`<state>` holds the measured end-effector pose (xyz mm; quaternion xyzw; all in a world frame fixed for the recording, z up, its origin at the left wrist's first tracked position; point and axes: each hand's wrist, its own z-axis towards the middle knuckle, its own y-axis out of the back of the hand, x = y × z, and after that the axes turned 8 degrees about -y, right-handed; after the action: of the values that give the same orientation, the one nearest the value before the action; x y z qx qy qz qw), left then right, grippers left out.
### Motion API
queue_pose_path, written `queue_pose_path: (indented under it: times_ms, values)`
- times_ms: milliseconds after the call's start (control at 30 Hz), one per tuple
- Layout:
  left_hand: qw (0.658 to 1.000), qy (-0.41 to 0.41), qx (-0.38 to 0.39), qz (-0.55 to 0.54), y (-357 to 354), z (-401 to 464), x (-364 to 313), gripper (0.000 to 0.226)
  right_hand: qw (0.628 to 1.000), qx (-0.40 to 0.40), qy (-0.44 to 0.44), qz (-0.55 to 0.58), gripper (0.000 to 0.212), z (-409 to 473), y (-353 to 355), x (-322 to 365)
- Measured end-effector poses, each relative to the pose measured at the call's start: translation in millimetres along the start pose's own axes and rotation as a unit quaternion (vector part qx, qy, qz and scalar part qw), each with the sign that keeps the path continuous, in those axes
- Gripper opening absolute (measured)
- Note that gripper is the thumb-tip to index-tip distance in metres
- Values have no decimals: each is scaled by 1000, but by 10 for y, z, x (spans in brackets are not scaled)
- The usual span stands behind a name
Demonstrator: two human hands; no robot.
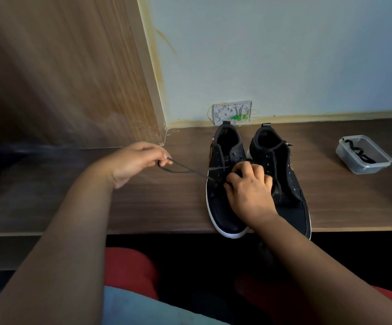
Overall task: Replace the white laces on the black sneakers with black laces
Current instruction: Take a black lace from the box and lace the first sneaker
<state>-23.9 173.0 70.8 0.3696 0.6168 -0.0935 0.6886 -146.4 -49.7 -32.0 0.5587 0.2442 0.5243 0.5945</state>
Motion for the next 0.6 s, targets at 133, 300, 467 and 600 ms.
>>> queue_pose_path:
  times_ms: [133, 300, 467, 600]
  values:
    - [965, -20, -102, -242, 224, -27, -2, 20, 1000, 3, -3, -1, 22, -7, 0, -8]
    - [902, 15, -276, -332, 434, -47, 57, 17, 1000, 6, -6, -4, 23, 1, 9, -3]
    - [935, 127, 3, 331, -28, 215, 407, 30, 1000, 16, -6, -7, 26, -6, 25, 5]
    - [895, 1, 9, 446, -476, 372, 305, 40, 1000, 22, -7, -6, 27, -7, 44, 6]
